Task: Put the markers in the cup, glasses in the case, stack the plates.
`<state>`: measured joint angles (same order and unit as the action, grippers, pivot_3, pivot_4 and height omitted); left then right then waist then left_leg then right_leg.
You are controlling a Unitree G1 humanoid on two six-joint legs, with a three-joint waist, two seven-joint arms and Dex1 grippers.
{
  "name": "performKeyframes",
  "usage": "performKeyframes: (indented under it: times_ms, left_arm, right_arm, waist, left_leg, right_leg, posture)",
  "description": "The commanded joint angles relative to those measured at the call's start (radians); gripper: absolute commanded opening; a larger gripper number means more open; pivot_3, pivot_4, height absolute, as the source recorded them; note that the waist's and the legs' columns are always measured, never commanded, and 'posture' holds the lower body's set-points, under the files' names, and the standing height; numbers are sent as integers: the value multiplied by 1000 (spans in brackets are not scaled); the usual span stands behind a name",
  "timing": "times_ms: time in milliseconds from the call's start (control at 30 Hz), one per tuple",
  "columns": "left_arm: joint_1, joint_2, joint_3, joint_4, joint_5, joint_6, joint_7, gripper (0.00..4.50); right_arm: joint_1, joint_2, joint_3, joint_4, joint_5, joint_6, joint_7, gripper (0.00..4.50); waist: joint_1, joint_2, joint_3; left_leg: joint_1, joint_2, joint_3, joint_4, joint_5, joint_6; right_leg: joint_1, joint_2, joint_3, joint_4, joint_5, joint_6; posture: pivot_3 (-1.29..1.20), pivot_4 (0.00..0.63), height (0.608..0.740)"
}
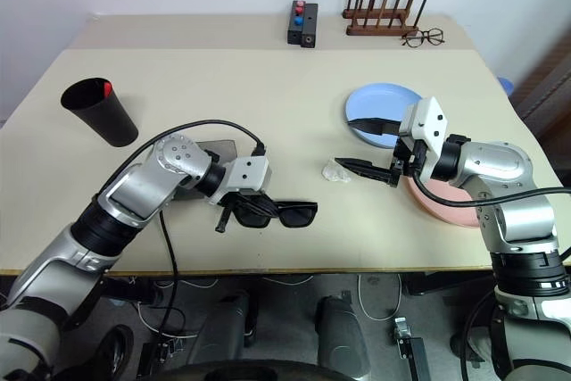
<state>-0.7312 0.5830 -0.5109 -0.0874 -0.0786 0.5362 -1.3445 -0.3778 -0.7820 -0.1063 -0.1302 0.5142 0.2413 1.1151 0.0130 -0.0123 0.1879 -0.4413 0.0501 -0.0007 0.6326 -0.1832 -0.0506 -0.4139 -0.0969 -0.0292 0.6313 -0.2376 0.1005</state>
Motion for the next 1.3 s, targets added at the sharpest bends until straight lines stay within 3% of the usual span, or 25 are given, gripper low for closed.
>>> performKeyframes:
  times_ms: [33, 400, 600, 800, 1033, 1200, 1300]
  left_arm:
    - [-39, -7, 48, 24, -15, 20, 25, 18]
    - [-232, -2, 224, 192, -209, 190, -50, 18]
    - [-286, 97, 250, 282, -261, 216, -176, 18]
    - [-321, 241, 199, 384, -273, 125, -269, 18]
    - [-352, 433, 34, 508, -321, -49, -270, 18]
    - [-353, 471, -22, 574, -362, -126, -270, 18]
    - [-354, 457, -19, 628, -383, -164, -270, 18]
  right_arm:
    - [-25, 6, -20, -2, 1, -17, -1, 3414]
    - [-45, 13, -21, 28, 1, -28, 10, 3414]
    - [-62, 22, -16, 30, 5, -25, 13, 3414]
    - [-59, 21, -8, 20, 6, -28, 33, 3414]
    - [-72, 34, 2, 15, -7, -80, 54, 3414]
    - [-66, 54, 13, -6, 20, -76, 74, 3414]
    - [-71, 64, -2, -33, 124, 30, 89, 3414]
  waist:
    - [0, 0, 0]
    - [-2, 0, 1]
    - [-7, 0, 1]
    - [-8, 0, 1]
    - [-8, 1, 2]
    - [-1, 1, 2]
    - [-1, 1, 2]
  left_leg:
    - [0, 0, 0, 0, 0, 0]
    - [-1, 0, -1, -1, 0, 0]
    - [-1, 0, 0, -2, 0, 0]
    - [-2, 0, 0, -2, 0, 0]
    - [-3, 0, 0, -3, 0, 0]
    - [-4, 0, 0, -3, 0, 0]
    - [-5, 0, 0, -2, 0, 0]
  right_leg:
    - [0, 0, 0, 0, 0, 0]
    - [-2, 1, 0, 0, 0, 0]
    - [-2, 1, 0, 0, 0, 0]
    - [-3, 1, 0, 0, 0, 0]
    - [-5, 1, 0, 0, 0, -1]
    - [-5, 1, 0, 0, 0, -1]
    - [-7, 1, 0, 0, 0, -1]
  posture:
    - [0, 150, 740]
    - [0, 150, 740]
    - [0, 150, 740]
    - [0, 150, 740]
    - [0, 150, 740]
    - [0, 150, 740]
    - [0, 150, 740]
